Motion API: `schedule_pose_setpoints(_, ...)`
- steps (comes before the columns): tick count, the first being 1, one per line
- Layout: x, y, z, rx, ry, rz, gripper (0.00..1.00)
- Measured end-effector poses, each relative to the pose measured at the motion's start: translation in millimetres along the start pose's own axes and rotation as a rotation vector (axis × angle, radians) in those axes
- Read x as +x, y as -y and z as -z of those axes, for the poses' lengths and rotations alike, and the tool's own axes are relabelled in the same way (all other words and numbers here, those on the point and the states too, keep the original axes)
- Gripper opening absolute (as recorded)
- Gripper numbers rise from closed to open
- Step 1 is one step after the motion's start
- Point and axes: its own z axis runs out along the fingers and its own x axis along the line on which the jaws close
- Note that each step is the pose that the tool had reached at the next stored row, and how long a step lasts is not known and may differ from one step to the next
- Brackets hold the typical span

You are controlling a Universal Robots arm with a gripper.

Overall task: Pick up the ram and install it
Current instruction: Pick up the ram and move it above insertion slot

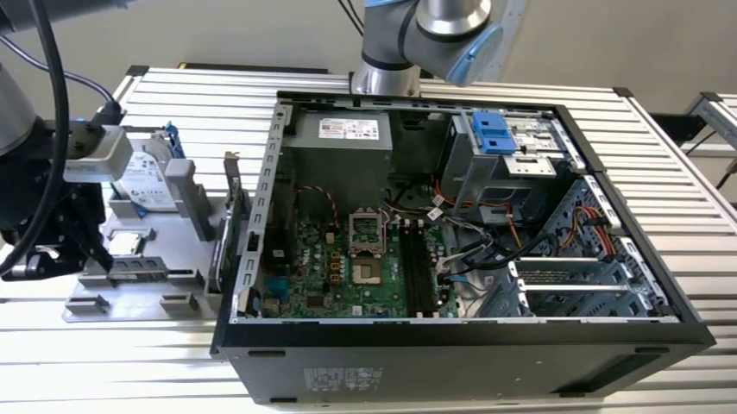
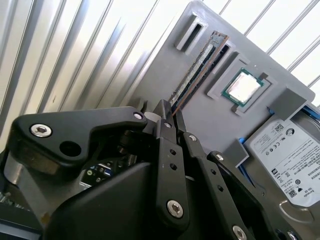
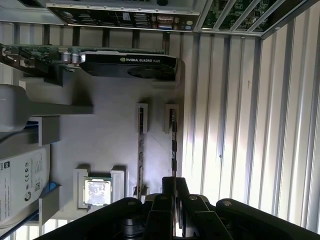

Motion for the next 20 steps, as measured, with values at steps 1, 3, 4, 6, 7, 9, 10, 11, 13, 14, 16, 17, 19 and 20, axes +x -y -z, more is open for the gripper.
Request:
schedule_pose_setpoints(1,0.0,0.0,0.3,-0.0001,0.0000,0.000,0.00)
schedule_pose_setpoints(3,0.0,0.0,0.6,-0.0002,-0.0002,0.000,0.00)
schedule_pose_setpoints(4,0.0,0.0,0.8,-0.0002,-0.0001,0.000,0.00)
schedule_pose_setpoints(6,0.0,0.0,1.2,-0.0001,-0.0001,0.000,0.00)
schedule_pose_setpoints(7,0.0,0.0,1.7,0.0002,0.0001,0.000,0.00)
schedule_pose_setpoints(9,0.0,0.0,3.1,0.0001,0.0001,0.000,0.00)
schedule_pose_setpoints(10,0.0,0.0,3.7,0.0000,0.0000,0.000,0.00)
schedule_pose_setpoints(11,0.0,-0.1,4.5,0.0000,0.0000,0.000,0.00)
schedule_pose_setpoints(13,0.0,-0.1,5.5,-0.0001,-0.0001,0.000,0.00)
schedule_pose_setpoints(14,0.0,-0.1,6.1,-0.0001,0.0000,0.000,0.00)
schedule_pose_setpoints(16,0.0,-0.1,7.3,-0.0001,0.0000,0.000,0.00)
schedule_pose_setpoints(17,0.0,-0.1,7.9,0.0000,0.0000,0.000,0.00)
schedule_pose_setpoints(19,0.0,-0.1,9.2,0.0000,0.0000,0.000,0.00)
schedule_pose_setpoints(20,0.0,-0.1,9.9,-0.0001,0.0000,0.000,0.00)
